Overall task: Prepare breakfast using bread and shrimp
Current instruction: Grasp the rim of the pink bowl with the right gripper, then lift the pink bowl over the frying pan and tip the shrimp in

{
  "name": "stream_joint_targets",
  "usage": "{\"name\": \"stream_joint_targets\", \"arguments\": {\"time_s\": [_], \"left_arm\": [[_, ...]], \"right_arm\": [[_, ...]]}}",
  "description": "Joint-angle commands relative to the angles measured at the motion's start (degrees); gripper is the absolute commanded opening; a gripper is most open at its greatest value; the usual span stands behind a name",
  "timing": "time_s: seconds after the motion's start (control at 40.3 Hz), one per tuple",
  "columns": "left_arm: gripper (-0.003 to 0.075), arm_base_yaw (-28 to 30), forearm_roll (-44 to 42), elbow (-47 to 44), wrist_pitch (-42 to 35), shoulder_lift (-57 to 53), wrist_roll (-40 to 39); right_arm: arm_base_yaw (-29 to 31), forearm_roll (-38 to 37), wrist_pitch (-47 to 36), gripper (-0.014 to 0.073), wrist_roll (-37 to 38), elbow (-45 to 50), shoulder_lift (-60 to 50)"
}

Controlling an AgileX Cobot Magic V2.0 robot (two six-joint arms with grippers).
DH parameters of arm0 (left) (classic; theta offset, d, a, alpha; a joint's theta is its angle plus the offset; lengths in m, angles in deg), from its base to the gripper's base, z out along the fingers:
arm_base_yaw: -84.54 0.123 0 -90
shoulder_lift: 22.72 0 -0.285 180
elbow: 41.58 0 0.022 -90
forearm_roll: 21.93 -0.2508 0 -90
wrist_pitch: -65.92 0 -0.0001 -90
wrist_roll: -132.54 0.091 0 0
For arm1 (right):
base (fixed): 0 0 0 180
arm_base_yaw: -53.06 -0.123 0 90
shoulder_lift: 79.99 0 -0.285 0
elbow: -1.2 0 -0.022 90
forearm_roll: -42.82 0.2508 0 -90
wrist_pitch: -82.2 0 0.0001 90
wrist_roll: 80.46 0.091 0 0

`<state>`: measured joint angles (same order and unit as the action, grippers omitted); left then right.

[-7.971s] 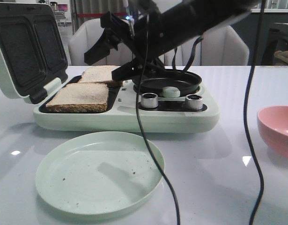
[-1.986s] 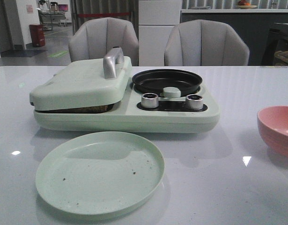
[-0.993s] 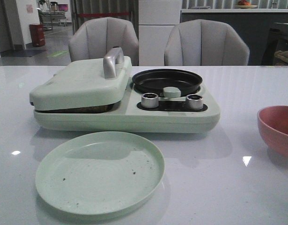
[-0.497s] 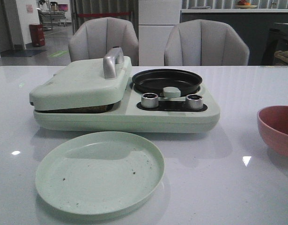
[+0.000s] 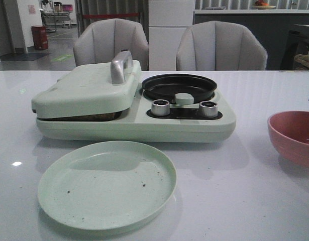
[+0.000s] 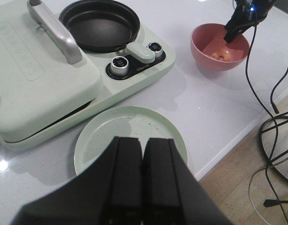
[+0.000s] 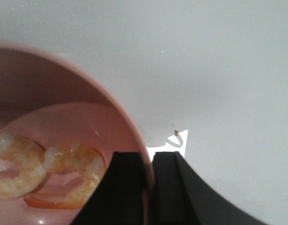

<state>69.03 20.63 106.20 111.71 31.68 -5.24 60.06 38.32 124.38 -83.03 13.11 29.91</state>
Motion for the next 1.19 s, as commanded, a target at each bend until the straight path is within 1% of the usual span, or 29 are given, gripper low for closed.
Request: {"name": "stream_joint_targets", "arguments": {"time_s": [0.0,0.099,0.199,0.248,0.323,0.397,0.521,0.646,0.745,1.068,1.167], "left_arm": [[0.0099,-0.36,2.34,1.49,-2.85,-0.33,-0.01],[0.0099,-0.36,2.34,1.49,-2.85,-0.33,-0.01],[0.0099,-0.36,2.34,1.49,-2.85,-0.33,-0.01],[0.0099,-0.36,2.34,1.49,-2.85,-0.33,-0.01],[0.0099,-0.36,2.34,1.49,-2.85,-0.33,-0.01],[0.0099,-0.36,2.34,1.49,-2.85,-0.33,-0.01],[0.0099,-0.36,2.34,1.49,-2.85,-0.33,-0.01],[0.0099,-0.36,2.34,1.49,-2.85,-0.33,-0.01],[0.0099,-0.36,2.34,1.49,-2.85,-0.33,-0.01],[0.0099,-0.36,2.34,1.49,-2.85,-0.33,-0.01],[0.0099,-0.36,2.34,1.49,-2.85,-0.33,-0.01]], "right_arm": [[-0.01,-0.65,-0.29,0.0095,-0.62,-2.24,-3.33],[-1.40,-1.73,0.71,0.0095,-0.62,-4.60,-5.26],[-4.74,-6.57,2.34,0.0060,-0.62,-8.56,-7.41],[-7.23,-10.72,3.83,0.0031,-0.62,-11.10,-8.11],[-11.06,-17.21,6.39,0.0043,0.06,-15.16,-8.29],[-14.97,-22.79,8.23,0.0043,2.56,-19.05,-8.17],[-21.77,-33.16,8.06,0.0043,6.89,-24.19,-8.12],[-27.30,-43.97,7.56,0.0043,11.13,-28.01,-7.16],[-30.57,-52.89,7.20,0.0043,14.46,-30.50,-5.74],[-38.59,-77.50,7.71,0.0043,25.37,-38.60,2.98],[-40.62,-87.14,8.65,0.0043,29.00,-39.37,5.48]]}}
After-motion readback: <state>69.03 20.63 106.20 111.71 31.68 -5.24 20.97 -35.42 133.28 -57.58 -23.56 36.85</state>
